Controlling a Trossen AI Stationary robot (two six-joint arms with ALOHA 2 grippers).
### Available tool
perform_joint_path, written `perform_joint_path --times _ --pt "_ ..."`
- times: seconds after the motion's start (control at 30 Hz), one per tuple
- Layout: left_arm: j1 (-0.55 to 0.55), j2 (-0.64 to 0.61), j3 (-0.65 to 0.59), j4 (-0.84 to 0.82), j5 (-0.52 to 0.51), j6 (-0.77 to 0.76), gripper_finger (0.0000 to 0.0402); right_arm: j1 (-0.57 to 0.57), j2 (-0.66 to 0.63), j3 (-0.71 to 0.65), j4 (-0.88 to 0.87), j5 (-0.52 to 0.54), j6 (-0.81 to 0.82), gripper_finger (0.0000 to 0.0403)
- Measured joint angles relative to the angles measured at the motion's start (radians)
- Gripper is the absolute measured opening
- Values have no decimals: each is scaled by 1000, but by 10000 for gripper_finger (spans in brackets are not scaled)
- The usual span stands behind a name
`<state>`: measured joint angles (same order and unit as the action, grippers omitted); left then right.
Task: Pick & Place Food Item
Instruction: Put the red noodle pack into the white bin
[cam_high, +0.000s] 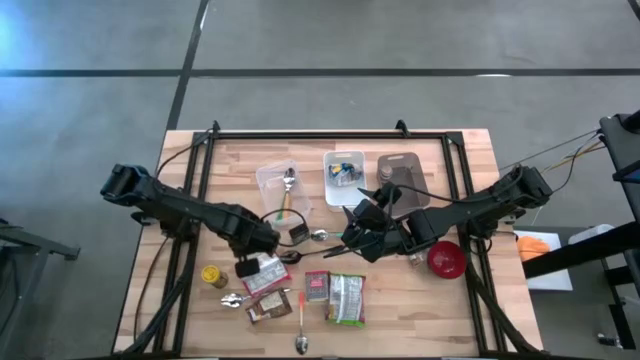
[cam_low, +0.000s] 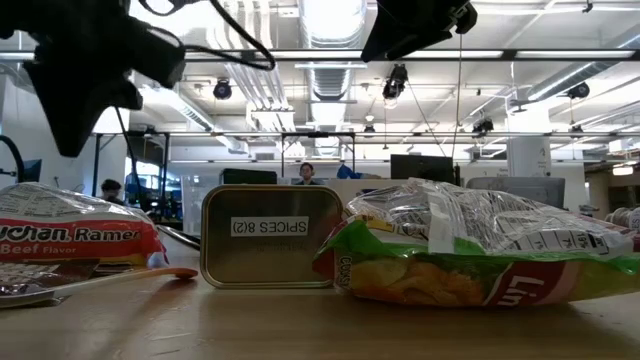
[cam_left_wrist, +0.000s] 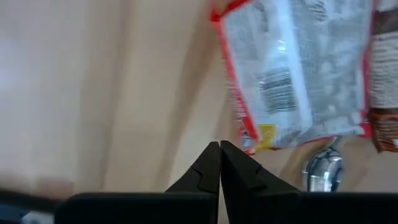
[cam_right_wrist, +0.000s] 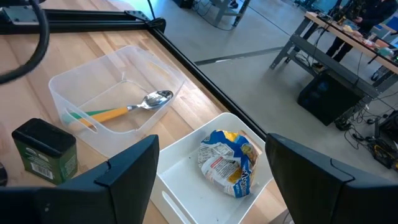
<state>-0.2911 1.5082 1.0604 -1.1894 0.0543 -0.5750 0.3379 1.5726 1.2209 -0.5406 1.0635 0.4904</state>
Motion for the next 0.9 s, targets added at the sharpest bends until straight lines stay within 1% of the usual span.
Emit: perform_joint_path --times 0.1,0.17,0.27,0.33,0.47,0.6,0.7,0.8,0.9 --pt "-17 0 -30 91 46 9 25 0 0 0 0 0 0 293" --pt "-35 0 -48 149 47 11 31 0 0 0 0 0 0 293" --pt "-58 0 -55 173 44 21 34 0 0 0 0 0 0 293" --pt "-65 0 -55 170 51 -21 34 0 0 0 0 0 0 293" --pt "-64 -1 -48 190 58 -164 34 0 0 0 0 0 0 293" --pt "-64 -1 -46 265 84 -180 40 0 0 0 0 0 0 293" --pt "-64 -1 -46 286 133 -169 66 0 0 0 0 0 0 293" --pt "-72 -1 -48 289 171 -143 114 0 0 0 0 0 0 293" --pt "-92 -1 -51 291 175 -134 167 0 0 0 0 0 0 293"
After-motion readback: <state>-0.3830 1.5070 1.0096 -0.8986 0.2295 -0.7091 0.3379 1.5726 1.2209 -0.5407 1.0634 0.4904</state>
